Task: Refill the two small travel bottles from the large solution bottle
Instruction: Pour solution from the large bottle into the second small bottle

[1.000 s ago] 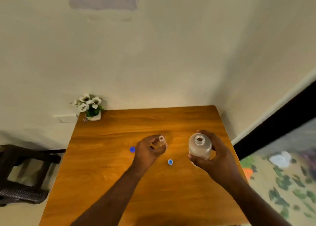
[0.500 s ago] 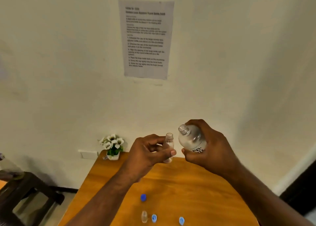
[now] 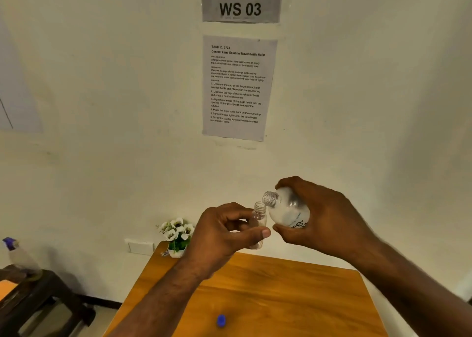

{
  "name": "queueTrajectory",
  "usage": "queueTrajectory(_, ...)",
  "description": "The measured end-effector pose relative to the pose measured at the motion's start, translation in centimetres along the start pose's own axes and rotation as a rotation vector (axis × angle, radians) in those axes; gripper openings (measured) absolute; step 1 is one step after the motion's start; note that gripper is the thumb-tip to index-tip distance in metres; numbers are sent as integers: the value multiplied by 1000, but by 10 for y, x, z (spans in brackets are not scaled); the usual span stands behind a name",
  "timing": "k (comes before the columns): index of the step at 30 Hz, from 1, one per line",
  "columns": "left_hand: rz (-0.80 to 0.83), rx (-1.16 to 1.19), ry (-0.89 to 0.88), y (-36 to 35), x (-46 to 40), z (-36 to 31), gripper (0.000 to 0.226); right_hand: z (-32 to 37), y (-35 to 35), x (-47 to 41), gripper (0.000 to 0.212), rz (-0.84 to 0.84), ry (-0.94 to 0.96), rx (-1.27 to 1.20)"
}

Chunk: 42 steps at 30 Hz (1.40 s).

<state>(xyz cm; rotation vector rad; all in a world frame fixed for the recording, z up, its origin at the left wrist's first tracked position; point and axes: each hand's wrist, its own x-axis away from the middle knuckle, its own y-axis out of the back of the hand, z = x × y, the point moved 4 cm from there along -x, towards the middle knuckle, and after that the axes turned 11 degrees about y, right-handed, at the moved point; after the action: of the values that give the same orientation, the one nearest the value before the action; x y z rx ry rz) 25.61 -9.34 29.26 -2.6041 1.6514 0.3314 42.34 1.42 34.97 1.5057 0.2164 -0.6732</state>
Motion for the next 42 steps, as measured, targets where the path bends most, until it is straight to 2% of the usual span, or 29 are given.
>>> queueTrajectory(17,19,59,5,0,-10,6,20,-1,15,-21,69,187,72,258)
queueTrajectory(42,42,123,38,0,-14,6,21,-1,22,-37,72,202,202,403)
